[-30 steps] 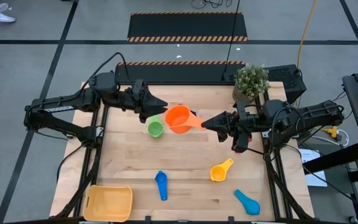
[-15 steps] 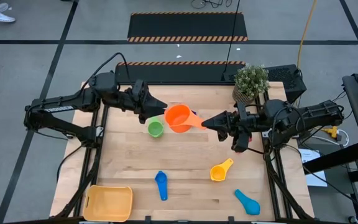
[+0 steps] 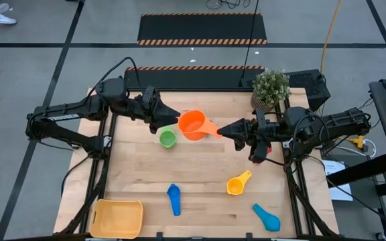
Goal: Nest measuring cups in basket
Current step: Put the orange measuring cup on the table upright
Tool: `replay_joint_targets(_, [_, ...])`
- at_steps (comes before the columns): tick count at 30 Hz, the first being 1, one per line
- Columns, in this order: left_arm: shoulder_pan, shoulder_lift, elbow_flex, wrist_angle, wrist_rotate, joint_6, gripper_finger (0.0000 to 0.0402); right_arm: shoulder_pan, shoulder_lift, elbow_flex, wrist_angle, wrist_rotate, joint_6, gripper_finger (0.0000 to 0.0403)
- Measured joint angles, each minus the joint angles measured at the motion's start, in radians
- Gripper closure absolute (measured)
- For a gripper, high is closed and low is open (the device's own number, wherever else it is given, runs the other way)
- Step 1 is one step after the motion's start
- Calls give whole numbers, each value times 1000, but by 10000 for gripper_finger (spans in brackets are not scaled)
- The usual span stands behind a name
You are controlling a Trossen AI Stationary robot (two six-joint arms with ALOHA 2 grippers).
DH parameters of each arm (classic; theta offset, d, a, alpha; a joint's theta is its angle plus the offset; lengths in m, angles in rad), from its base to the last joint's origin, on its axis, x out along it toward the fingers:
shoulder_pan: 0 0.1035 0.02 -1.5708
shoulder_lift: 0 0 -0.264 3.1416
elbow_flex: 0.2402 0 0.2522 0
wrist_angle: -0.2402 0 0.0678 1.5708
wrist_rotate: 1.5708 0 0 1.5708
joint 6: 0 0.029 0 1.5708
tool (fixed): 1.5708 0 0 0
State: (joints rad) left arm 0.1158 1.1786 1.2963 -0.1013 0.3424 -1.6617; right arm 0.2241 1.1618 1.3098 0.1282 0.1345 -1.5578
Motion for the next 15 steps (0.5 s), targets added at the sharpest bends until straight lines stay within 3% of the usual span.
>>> replay_joint_targets(15, [0,0,0,1,0,1,255,0,0,0,0,-6,-7,403])
